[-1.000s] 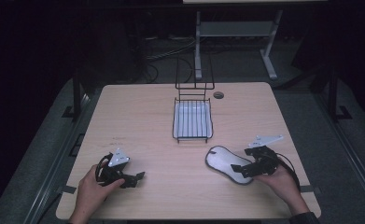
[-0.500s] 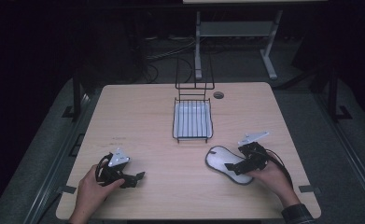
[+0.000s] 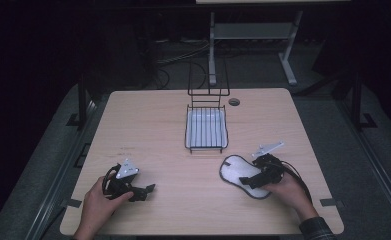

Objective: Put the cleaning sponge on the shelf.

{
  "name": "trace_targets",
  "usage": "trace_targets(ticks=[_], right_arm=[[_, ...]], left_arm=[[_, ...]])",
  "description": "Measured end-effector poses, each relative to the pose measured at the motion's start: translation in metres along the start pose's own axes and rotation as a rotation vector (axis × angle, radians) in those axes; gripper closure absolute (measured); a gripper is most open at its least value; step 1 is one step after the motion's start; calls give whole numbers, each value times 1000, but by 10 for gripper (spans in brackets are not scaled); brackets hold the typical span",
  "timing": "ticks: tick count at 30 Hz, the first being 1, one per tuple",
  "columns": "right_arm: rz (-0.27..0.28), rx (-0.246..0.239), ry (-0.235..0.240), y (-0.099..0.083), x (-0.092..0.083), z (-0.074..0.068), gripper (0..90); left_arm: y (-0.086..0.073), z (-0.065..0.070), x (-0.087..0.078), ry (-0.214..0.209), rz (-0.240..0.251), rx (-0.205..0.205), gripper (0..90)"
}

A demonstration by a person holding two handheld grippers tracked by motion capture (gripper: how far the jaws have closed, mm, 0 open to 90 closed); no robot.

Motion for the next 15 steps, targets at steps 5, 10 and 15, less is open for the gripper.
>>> trace_targets(ticks=[5,10,15], right_arm=[[3,-12,9,0,-1,-2,180],[4,-19,21,0,-3,-3,227],[5,-49,8,1,-5,-4,255]], left_arm=[[0,0,0,0,1,0,127],[0,0,0,0,0,0,126],[0,0,0,0,2,0,127]])
Point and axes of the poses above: each handheld gripper's, and its own axes: x roughly forward along the jaws, y roughly out of its top, z roughly to its right, the point moved 3 cm from there along x, roughly forward along the jaws, and after that the axes turned 8 degrees about -y, right-handed, at the moved point
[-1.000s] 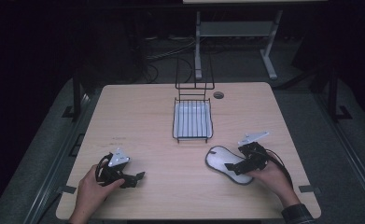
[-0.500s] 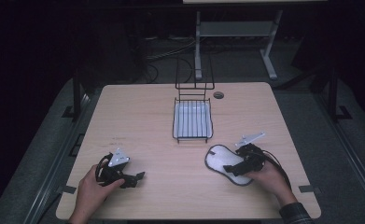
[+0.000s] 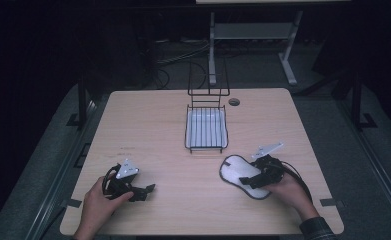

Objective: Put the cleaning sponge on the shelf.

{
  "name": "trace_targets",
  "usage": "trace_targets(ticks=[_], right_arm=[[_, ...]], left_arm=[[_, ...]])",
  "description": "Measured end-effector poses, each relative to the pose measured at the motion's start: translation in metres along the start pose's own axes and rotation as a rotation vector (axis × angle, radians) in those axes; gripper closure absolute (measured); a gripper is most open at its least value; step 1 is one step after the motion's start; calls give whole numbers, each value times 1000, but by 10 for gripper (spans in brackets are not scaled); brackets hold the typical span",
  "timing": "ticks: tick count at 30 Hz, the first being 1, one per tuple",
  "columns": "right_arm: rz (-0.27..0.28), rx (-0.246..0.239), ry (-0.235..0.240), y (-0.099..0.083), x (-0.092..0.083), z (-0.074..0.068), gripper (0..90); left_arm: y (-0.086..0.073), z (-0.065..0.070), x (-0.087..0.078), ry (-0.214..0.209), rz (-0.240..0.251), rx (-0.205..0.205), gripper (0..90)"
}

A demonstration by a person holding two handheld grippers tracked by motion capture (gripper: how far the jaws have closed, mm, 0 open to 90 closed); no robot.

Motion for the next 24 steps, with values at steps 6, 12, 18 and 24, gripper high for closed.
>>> trace_targets(ticks=[6,12,18,24], right_arm=[[17,-17,-12,2,-5,-1,325],[52,-19,-18,5,-14,-2,451],[66,-20,-15,7,-19,0,521],[90,-9,4,9,-26,0,580]], left_arm=[[0,0,0,0,0,0,127],[0,0,0,0,0,-1,127],[0,0,0,0,0,0,127],[0,0,0,0,0,0,127]])
Point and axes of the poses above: each handheld gripper's, and its own axes: x roughly forward along the jaws, y roughly out of its top, z roughly to its right, the point moved 3 cm from there along x, roughly forward along the jaws, and after that the axes turned 8 degrees about -y, right-handed, at the moved point
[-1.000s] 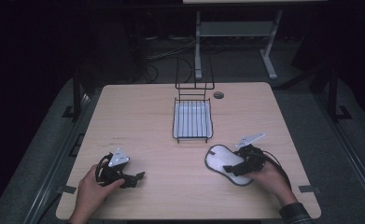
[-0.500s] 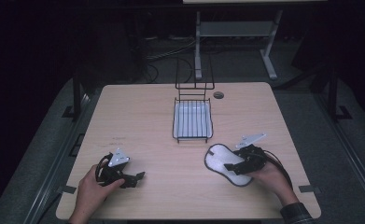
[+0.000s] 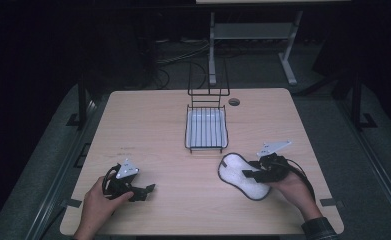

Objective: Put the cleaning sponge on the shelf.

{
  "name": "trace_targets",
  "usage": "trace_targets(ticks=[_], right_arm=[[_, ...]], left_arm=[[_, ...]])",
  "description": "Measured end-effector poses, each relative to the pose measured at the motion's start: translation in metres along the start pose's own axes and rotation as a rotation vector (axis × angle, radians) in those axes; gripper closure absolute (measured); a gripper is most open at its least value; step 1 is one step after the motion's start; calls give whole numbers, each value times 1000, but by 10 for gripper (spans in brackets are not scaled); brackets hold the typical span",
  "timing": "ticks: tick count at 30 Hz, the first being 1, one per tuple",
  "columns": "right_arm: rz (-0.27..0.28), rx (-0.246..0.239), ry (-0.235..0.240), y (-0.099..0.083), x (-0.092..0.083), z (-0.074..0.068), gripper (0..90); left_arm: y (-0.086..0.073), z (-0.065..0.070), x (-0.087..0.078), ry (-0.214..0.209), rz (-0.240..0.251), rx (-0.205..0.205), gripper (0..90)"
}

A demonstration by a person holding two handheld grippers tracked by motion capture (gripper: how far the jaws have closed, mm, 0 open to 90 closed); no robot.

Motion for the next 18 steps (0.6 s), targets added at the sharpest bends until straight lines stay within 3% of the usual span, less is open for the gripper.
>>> trace_targets(ticks=[10,18], right_arm=[[33,-2,16,5,-9,-2,653],[55,8,56,8,-14,-5,706]], left_arm=[[0,0,0,0,0,0,126],[0,0,0,0,0,0,127]])
Point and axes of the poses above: each handheld gripper's, and its own axes: x roughly forward along the jaws, y roughly out of its top, z roughly to its right, the point moved 3 cm from there along x, roughly forward along the jaws, and after that the axes turned 8 degrees about -y, right-handed, at the moved point
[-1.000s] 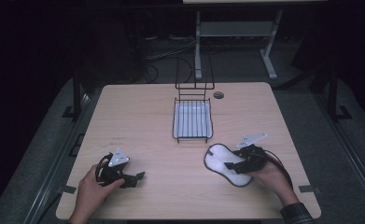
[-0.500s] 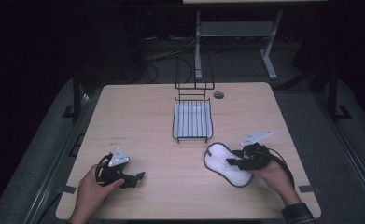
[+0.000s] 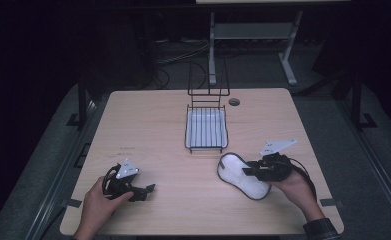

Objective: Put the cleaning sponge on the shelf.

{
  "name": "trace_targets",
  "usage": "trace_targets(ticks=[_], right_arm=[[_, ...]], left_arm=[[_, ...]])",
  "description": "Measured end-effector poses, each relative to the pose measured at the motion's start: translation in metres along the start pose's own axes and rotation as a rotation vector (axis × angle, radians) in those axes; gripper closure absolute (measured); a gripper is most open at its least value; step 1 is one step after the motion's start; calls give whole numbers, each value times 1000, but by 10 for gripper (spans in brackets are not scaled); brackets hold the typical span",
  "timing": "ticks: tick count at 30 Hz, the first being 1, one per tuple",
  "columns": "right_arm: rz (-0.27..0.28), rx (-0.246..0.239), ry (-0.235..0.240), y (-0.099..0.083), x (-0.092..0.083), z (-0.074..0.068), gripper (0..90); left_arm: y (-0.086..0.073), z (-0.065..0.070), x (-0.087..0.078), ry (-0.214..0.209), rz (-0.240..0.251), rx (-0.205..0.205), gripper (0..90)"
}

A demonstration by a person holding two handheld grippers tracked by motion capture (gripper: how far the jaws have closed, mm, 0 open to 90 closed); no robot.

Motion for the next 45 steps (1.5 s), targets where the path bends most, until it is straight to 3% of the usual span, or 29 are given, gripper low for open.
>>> trace_targets(ticks=[10,24,36,45], right_arm=[[15,3,36,4,-5,-4,748],[75,8,43,8,-16,-3,810],[101,6,24,16,-21,0,809],[141,32,17,25,-25,6,809]], left_arm=[[0,0,0,0,0,0,127],[0,0,0,-1,0,0,127],[0,0,0,0,2,-2,126],[0,0,0,0,2,-3,127]])
Point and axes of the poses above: each handheld gripper's, and its own axes: x roughly forward along the jaws, y roughly out of its top, z roughly to its right, the point moved 3 cm from there along x, roughly forward along the jaws, and after that the axes turned 8 degrees about -y, right-handed, at the moved point
